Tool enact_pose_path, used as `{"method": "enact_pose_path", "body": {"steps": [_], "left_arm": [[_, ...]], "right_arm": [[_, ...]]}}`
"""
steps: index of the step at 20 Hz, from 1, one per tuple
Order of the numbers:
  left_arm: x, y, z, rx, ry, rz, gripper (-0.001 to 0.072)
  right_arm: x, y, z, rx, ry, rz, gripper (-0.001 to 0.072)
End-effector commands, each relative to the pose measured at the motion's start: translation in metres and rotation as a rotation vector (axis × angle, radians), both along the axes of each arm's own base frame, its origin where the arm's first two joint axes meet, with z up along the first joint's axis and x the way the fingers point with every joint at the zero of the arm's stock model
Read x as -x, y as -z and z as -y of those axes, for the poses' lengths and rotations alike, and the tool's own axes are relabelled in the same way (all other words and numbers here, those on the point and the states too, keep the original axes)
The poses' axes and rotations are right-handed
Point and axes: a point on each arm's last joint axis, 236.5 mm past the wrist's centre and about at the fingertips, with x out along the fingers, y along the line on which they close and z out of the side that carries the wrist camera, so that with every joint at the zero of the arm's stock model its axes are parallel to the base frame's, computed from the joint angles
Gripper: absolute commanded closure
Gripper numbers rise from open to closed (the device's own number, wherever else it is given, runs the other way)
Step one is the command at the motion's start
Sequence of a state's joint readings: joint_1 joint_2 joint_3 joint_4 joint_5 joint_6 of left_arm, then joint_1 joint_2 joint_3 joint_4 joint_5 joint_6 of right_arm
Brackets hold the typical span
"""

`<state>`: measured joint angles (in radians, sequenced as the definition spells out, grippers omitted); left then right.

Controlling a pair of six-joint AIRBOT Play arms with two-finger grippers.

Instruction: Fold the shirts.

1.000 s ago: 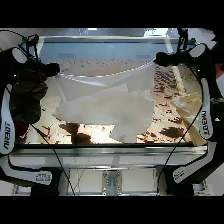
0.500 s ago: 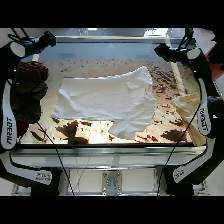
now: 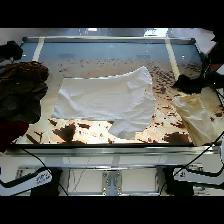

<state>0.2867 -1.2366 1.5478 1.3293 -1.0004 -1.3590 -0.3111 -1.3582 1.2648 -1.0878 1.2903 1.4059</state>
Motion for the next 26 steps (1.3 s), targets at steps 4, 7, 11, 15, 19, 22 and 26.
{"method": "enact_pose_path", "body": {"steps": [4,7,11,15,19,22,26], "left_arm": [[0.044,0.071,0.012,0.12,-0.012,-0.114,0.0131],[0.038,0.063,0.029,0.175,0.035,-0.076,0.0132],[0.035,0.055,0.044,0.219,0.085,-0.044,0.0132],[0.038,0.058,0.046,0.209,0.103,-0.06,0.0132],[0.038,0.06,0.038,0.133,0.123,-0.061,0.0132],[0.047,0.085,0.014,0.158,0.01,-0.122,0.0132],[0.104,0.197,-0.011,0.531,-0.39,-0.326,0.0132]], "right_arm": [[0.109,0.097,-0.095,-0.418,0.129,-0.237,0.0116],[0.112,0.122,-0.106,-0.423,0.212,-0.232,0.0069],[0.092,0.138,-0.12,-0.349,0.254,-0.138,0.007],[0.063,0.137,-0.113,-0.315,0.357,-0.036,0.0152],[0.053,0.127,-0.118,-0.383,0.406,-0.018,0.0662],[0.054,0.116,-0.129,-0.434,0.38,-0.015,0.0684],[0.06,0.108,-0.14,-0.463,0.312,-0.013,0.0684]]}}
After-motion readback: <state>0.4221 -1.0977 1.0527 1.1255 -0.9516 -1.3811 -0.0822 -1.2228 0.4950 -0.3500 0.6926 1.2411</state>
